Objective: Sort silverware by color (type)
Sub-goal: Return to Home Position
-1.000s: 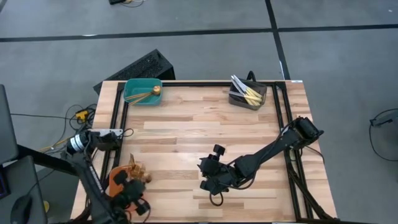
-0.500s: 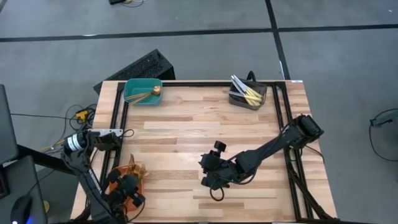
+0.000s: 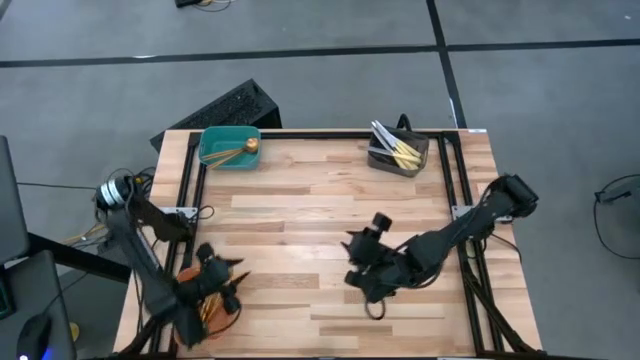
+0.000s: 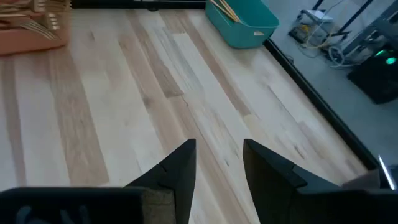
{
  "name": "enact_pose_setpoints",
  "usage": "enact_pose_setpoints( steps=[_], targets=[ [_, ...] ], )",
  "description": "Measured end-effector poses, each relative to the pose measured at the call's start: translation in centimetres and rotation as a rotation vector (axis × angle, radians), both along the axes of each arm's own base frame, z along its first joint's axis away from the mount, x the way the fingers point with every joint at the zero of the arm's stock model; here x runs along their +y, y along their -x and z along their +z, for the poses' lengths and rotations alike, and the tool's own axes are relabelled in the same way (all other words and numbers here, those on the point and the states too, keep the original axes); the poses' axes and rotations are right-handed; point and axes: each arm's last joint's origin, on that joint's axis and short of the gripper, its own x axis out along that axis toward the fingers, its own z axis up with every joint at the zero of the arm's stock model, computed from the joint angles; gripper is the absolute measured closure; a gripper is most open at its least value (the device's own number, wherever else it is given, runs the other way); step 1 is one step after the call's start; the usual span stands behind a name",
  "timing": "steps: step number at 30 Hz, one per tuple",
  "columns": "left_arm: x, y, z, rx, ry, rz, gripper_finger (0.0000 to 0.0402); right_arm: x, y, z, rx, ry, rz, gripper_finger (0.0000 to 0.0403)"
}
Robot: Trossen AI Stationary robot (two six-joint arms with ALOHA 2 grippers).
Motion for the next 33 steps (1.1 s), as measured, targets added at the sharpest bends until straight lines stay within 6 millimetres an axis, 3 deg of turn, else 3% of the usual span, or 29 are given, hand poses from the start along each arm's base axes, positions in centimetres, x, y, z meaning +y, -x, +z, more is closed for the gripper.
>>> enact_pose_setpoints(
  steps=[9,13,17,24,33],
  targets=[
    [9.3,-2.6,-0.1,-0.065,-0.051,-0.168,0.0272,-3.9,7.1,-2.4,-0.220,-0.162,0.153,0.0258],
    [13.3,-2.5,0.3,-0.193,-0.080,-0.278,0.0281,-7.0,9.0,-3.5,-0.418,-0.236,0.288,0.0272],
    [16.4,-1.2,0.3,-0.380,-0.128,-0.355,0.0290,-10.8,10.9,-4.6,-0.568,-0.276,0.316,0.0290],
    [19.5,2.1,0.5,-0.514,-0.202,-0.375,0.0305,-14.8,14.3,-4.6,-0.639,-0.273,0.321,0.0307],
    [20.7,5.0,-0.1,-0.460,-0.192,-0.353,0.0306,-16.1,17.5,-4.4,-0.568,-0.199,0.271,0.0308]
  ],
)
